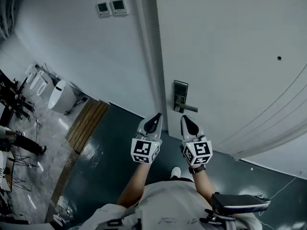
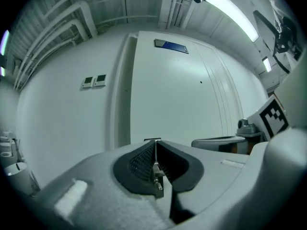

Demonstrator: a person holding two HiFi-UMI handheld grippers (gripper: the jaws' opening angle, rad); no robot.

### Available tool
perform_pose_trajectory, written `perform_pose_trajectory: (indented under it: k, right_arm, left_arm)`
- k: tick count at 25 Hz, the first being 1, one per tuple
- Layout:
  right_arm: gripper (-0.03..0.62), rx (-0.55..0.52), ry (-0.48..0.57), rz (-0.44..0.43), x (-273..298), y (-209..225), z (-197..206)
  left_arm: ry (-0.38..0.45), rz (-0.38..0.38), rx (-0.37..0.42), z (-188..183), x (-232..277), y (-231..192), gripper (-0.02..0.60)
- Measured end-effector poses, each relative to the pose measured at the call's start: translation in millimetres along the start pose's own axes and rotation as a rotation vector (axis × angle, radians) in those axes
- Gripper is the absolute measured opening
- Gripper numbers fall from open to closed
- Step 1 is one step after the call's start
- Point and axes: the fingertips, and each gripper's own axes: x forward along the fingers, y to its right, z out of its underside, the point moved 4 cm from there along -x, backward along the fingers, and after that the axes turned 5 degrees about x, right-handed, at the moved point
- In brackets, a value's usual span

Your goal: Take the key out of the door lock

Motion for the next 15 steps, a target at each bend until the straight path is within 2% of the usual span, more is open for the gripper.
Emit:
perform_pose_trajectory:
  k: [4, 9, 12, 15]
  right_arm:
    - [0.006, 0.041, -0.021, 0.054, -1.8, 31.9, 9.5]
    - [0.006, 0.046, -0.050, 0.096, 8.6, 49.8, 13.8]
    - [0.006, 0.031, -0.054, 0.118, 16.7, 53.5, 12.2]
    - [0.006, 0.041, -0.077, 0.143, 25.1, 54.1, 17.6]
  left_arm:
    - [0.005, 0.018, 0.025, -5.2, 58.5, -8.8, 0.080]
    - [0.003, 0.016, 0.019, -2.5, 114.8, -45.9, 0.175]
    - [0.003, 0.018, 0.010, -1.0, 139.9, -67.9, 0.181]
    - [0.002, 0.055, 0.010, -1.0, 154.3, -75.2, 0.181]
